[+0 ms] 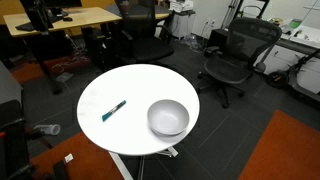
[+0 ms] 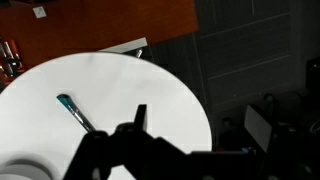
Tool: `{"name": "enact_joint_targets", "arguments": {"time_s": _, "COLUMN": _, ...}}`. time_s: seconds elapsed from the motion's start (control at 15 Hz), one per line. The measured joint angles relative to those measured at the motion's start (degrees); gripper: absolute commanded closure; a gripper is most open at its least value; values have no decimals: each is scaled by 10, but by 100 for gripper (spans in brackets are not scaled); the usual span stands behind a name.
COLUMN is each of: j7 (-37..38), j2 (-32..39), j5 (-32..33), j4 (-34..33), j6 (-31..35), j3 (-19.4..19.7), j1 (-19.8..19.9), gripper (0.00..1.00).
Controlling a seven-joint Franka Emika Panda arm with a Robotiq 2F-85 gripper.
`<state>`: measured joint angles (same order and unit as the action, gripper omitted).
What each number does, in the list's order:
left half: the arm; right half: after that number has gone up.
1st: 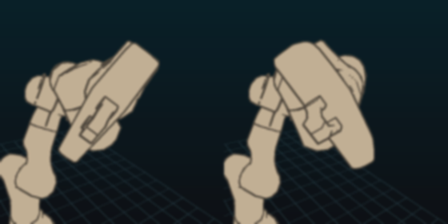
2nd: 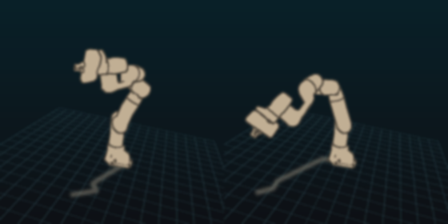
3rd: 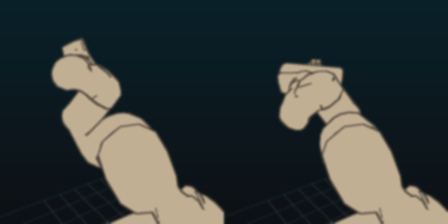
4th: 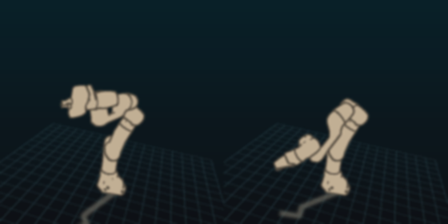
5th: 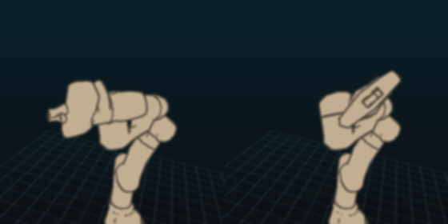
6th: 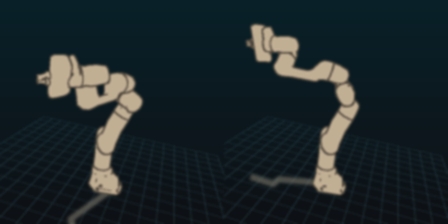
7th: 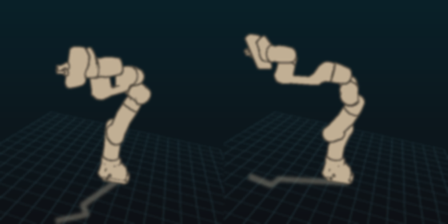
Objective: Put the marker in the bowl
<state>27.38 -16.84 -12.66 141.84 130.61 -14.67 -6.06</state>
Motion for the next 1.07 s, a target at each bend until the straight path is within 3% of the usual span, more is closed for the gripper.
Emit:
{"name": "enact_joint_targets", "arguments": {"time_s": 0.67, "j7": -5, "j2": 0, "j5": 11, "j4": 0, "j6": 0, "j3": 8, "j1": 0, "gripper": 0}}
{"name": "enact_joint_targets", "arguments": {"time_s": 1.07, "j7": -61, "j2": 18, "j5": 47, "j4": 6, "j6": 37, "j3": 37, "j1": 4, "gripper": 0}}
